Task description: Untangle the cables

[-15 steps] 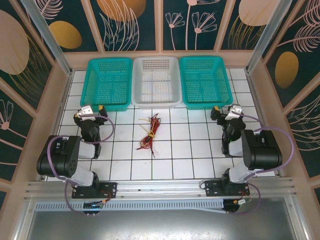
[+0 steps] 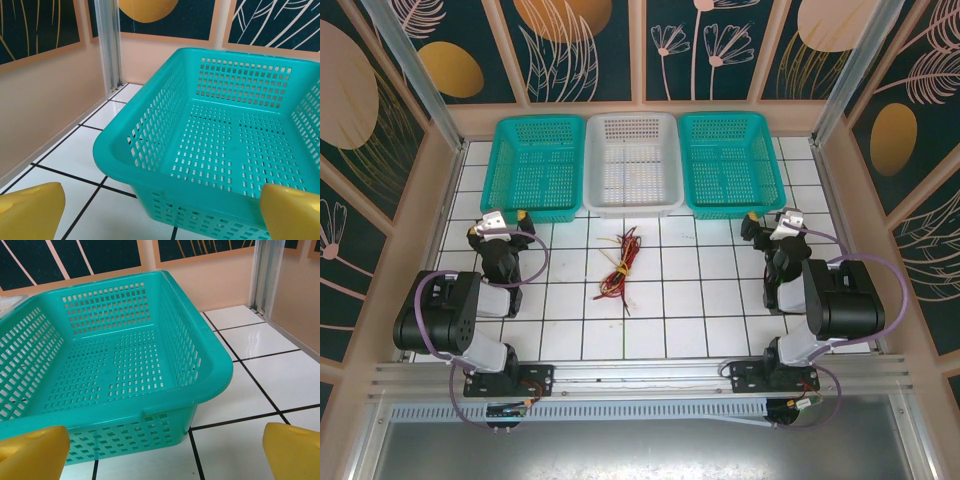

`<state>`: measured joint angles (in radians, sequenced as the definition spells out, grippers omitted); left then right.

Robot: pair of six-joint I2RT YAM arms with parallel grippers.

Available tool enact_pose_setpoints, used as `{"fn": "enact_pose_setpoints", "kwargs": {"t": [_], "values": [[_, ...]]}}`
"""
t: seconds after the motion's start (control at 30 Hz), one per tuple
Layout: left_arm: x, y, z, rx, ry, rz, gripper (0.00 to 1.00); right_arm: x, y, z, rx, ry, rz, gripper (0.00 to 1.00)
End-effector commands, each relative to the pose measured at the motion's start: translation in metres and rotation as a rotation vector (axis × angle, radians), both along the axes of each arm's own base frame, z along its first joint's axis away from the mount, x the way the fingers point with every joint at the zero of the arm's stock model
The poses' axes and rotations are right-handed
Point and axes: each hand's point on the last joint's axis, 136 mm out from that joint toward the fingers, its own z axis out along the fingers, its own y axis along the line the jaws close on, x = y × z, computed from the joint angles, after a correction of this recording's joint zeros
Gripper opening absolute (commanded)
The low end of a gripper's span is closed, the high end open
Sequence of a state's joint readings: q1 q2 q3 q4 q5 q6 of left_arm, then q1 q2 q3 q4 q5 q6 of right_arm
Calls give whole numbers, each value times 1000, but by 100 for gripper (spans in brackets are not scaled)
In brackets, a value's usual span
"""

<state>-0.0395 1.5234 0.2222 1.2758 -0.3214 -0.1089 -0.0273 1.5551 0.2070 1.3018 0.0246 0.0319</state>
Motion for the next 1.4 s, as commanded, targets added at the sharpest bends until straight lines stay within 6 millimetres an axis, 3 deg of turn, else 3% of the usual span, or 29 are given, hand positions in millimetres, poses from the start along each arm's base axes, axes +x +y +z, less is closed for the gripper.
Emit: {"fn": "enact_pose_setpoints", "kwargs": {"t": [0.0, 0.37, 0.47, 0.57, 0.67, 0.73, 0.8, 0.9, 0.93, 0.97, 1.03, 1.17, 1.27, 1.37], "values": [[2, -2, 7, 2, -28, -13, 99, 3, -1, 7, -9, -28, 2, 99], [1, -2, 7, 2, -29, -12, 99, 3, -1, 9, -11, -33, -4, 99], [3, 0, 21, 10, -31, 22, 99, -3, -11, 24, -53, -32, -142, 99], [11, 10, 21, -73, 122, 131, 99, -5, -18, 28, -26, 85, -246, 99], [-5, -6, 24, -77, 220, 156, 99, -29, -25, 38, 41, 155, -373, 99], [-23, -14, 24, -160, 236, 161, 98, -49, -17, 52, 94, 160, -401, 99], [-43, -12, 19, -278, 278, 210, 95, -63, 2, 59, 221, 188, -323, 99], [-56, -22, 22, -347, 337, 163, 88, -95, 0, 22, 503, 288, -394, 99], [-57, -28, 25, -361, 355, 129, 87, -93, 14, 18, 534, 325, -296, 99], [-57, -36, 30, -374, 371, 88, 86, -92, 43, 13, 565, 392, -133, 99], [-54, -50, 46, -396, 381, 6, 86, -103, 72, -5, 546, 562, -122, 99], [-42, -84, 74, -445, 395, -184, 83, -119, 163, 6, 296, 696, 31, 99], [-35, -102, 74, -488, 440, -261, 81, -127, 230, 4, 213, 798, 141, 99], [-31, -120, 74, -527, 475, -340, 81, -141, 303, 3, 111, 787, 329, 99]]}}
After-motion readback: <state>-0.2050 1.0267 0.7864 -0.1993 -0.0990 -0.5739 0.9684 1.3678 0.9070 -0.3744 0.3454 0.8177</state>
